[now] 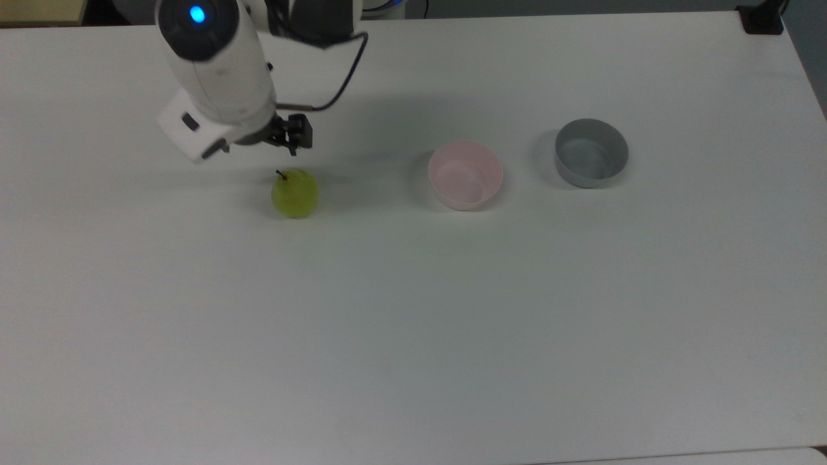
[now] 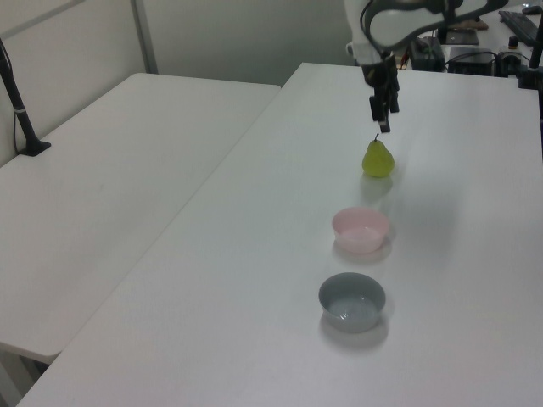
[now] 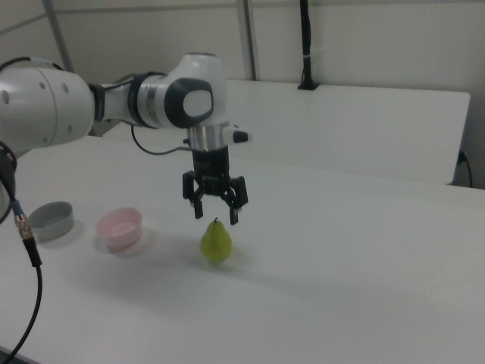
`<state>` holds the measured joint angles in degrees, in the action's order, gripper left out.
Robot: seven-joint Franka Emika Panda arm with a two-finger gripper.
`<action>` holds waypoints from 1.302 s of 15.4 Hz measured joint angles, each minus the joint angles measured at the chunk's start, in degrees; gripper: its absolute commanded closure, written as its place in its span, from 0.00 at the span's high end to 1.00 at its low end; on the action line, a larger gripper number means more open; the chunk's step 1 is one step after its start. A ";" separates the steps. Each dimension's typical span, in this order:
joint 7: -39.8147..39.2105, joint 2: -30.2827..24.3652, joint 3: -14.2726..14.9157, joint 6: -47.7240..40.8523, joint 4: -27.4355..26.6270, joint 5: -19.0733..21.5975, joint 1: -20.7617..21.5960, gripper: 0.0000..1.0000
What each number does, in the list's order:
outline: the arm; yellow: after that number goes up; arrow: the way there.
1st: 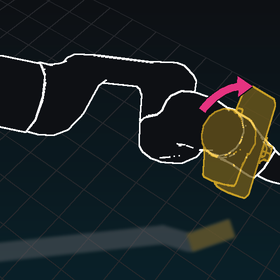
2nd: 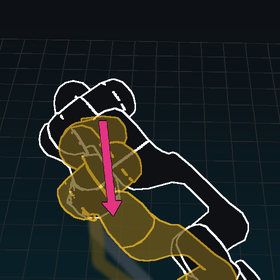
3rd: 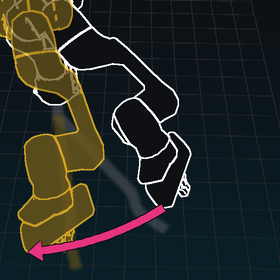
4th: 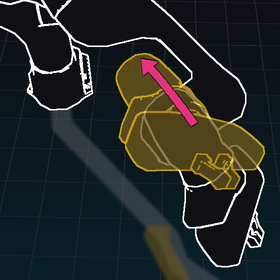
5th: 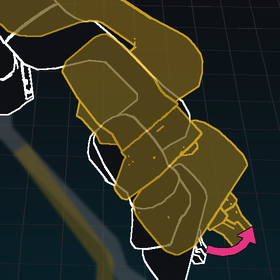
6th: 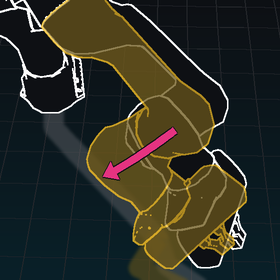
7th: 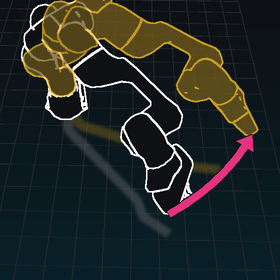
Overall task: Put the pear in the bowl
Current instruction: 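Lower the gripper around the pear and close on it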
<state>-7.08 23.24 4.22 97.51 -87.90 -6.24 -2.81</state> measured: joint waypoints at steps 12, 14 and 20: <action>-0.22 6.22 -0.02 6.34 -2.40 -1.86 3.12 0.67; -0.23 6.21 -0.01 6.34 -2.39 -2.01 3.09 0.16; -0.22 6.13 -0.01 6.34 -2.33 -2.01 3.00 0.12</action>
<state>-7.30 29.37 4.21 103.84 -90.23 -8.25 0.19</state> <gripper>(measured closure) 0.278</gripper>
